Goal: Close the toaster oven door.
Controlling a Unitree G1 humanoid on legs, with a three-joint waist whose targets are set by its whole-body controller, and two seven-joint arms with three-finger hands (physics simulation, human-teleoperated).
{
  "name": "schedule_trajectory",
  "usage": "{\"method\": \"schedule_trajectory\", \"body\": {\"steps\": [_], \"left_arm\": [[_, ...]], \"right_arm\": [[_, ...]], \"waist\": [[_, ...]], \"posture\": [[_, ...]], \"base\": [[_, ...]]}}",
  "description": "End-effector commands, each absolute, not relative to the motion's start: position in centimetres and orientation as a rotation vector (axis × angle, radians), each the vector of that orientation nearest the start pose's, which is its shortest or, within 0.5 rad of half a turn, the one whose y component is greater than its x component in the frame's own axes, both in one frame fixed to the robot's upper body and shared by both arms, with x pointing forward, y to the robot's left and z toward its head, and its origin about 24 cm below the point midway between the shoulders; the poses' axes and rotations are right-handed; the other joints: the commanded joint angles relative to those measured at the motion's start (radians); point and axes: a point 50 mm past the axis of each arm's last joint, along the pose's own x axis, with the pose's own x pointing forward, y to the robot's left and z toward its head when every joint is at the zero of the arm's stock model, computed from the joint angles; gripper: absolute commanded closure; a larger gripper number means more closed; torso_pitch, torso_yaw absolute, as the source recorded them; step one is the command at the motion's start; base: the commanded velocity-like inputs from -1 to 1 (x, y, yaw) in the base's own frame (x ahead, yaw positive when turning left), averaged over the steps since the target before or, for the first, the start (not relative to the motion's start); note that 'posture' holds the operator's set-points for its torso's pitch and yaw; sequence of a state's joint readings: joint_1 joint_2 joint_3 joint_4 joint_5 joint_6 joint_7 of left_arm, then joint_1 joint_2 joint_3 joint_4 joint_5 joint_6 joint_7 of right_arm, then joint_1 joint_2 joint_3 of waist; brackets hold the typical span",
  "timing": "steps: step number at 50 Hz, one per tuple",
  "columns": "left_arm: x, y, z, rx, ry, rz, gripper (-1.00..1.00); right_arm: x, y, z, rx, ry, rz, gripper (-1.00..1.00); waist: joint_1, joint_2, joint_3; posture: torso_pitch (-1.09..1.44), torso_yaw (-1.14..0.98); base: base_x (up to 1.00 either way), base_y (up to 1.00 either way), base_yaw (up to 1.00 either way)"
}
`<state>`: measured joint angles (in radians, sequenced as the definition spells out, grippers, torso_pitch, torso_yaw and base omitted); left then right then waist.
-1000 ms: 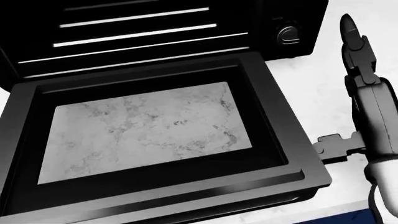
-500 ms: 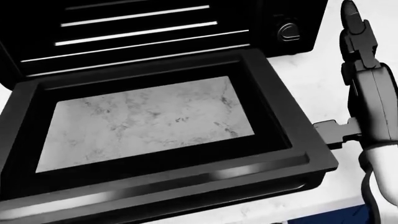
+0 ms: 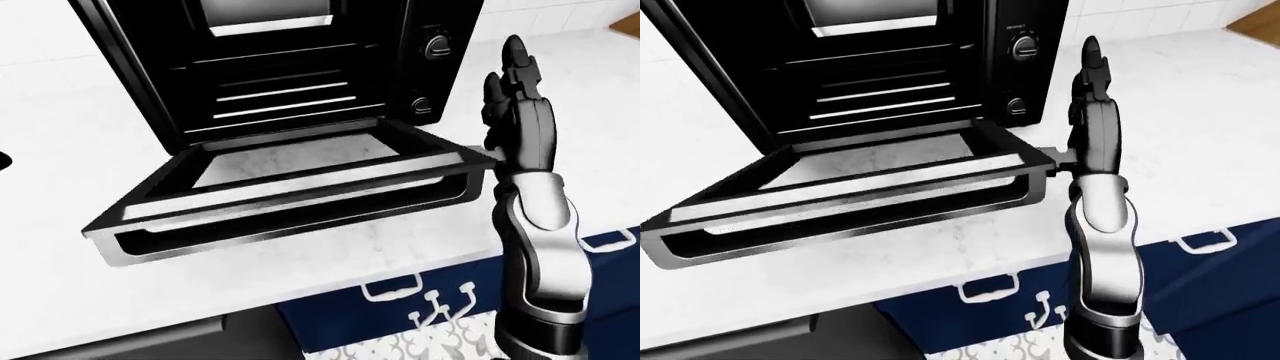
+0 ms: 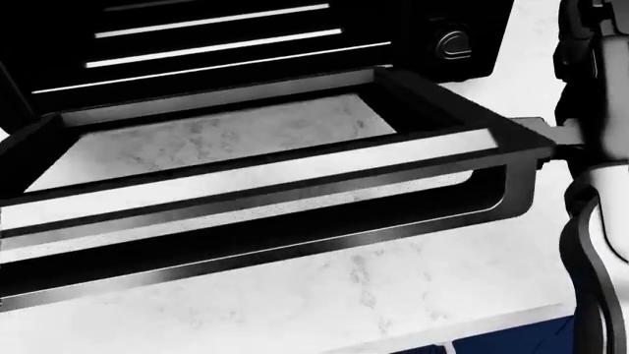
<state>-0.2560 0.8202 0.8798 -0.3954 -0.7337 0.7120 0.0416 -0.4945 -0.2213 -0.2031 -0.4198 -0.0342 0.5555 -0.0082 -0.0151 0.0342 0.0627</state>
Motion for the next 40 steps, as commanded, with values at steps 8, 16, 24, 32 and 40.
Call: {"method": "schedule_trajectory", "body": {"steps": [8, 16, 24, 32, 40], "left_arm": [[18.6, 34.7, 30.6, 0.079, -0.492, 0.393, -1.00], [18.6, 34.8, 30.5, 0.078, -0.492, 0.394, -1.00], [18.5, 34.7, 30.3, 0.077, -0.489, 0.391, -1.00], [18.4, 34.8, 30.4, 0.077, -0.491, 0.395, -1.00], [18.4, 34.9, 30.2, 0.080, -0.487, 0.394, -1.00]], "right_arm": [[28.8, -18.7, 26.5, -0.097, -0.505, -0.183, -1.00], [29.8, -18.2, 27.2, -0.050, -0.507, -0.211, -1.00], [31.1, -17.7, 27.7, -0.020, -0.503, -0.242, -1.00], [32.0, -16.9, 28.2, -0.010, -0.525, -0.276, -1.00], [33.4, -16.6, 28.7, -0.010, -0.534, -0.314, -1.00]], "waist": [[0.003, 0.002, -0.025], [0.002, 0.003, -0.023], [0.000, 0.004, -0.022], [-0.001, 0.006, -0.020], [-0.003, 0.010, -0.019]], "posture": [[0.00, 0.00], [0.00, 0.00], [0.00, 0.00], [0.00, 0.00], [0.00, 0.00]], "base": [[0.00, 0.00, 0.00], [0.00, 0.00, 0.00], [0.00, 0.00, 0.00], [0.00, 0.00, 0.00], [0.00, 0.00, 0.00]]}}
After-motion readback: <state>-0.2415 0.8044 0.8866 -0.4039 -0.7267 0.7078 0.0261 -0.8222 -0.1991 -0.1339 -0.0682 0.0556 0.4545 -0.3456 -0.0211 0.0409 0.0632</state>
